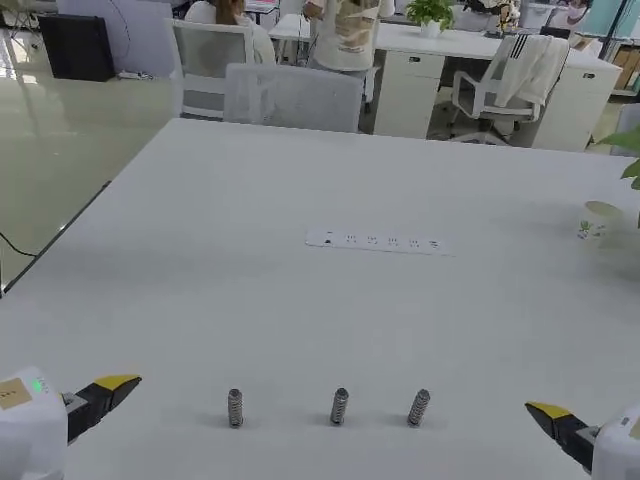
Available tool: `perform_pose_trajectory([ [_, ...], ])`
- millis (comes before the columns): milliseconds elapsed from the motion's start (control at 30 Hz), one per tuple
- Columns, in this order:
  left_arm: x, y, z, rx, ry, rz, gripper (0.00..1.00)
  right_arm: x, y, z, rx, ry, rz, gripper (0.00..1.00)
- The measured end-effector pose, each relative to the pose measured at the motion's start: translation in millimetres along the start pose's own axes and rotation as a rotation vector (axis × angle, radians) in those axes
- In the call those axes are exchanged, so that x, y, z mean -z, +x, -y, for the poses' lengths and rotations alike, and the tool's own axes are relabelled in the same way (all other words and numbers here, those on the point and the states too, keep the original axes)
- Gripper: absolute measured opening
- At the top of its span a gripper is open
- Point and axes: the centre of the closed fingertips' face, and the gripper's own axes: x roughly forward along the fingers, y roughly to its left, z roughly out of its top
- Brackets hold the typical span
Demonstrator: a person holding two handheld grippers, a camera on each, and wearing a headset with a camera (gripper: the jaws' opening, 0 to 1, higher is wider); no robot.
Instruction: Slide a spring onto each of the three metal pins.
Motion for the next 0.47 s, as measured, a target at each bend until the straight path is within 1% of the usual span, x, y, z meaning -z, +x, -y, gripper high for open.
perform_pose_trajectory([
  [233, 2.1, -0.9, -1.5, -0.001, -0.001, -0.009, 0.98, -2.7, 1.8, 3.1, 0.002, 0.009, 0.003, 0.99],
  [467, -0.4, 4.3, -0.7, 0.005, -0.001, -0.005, 0.98, -1.6, 0.5, 6.3, 0.009, 0.018, 0.001, 0.99],
])
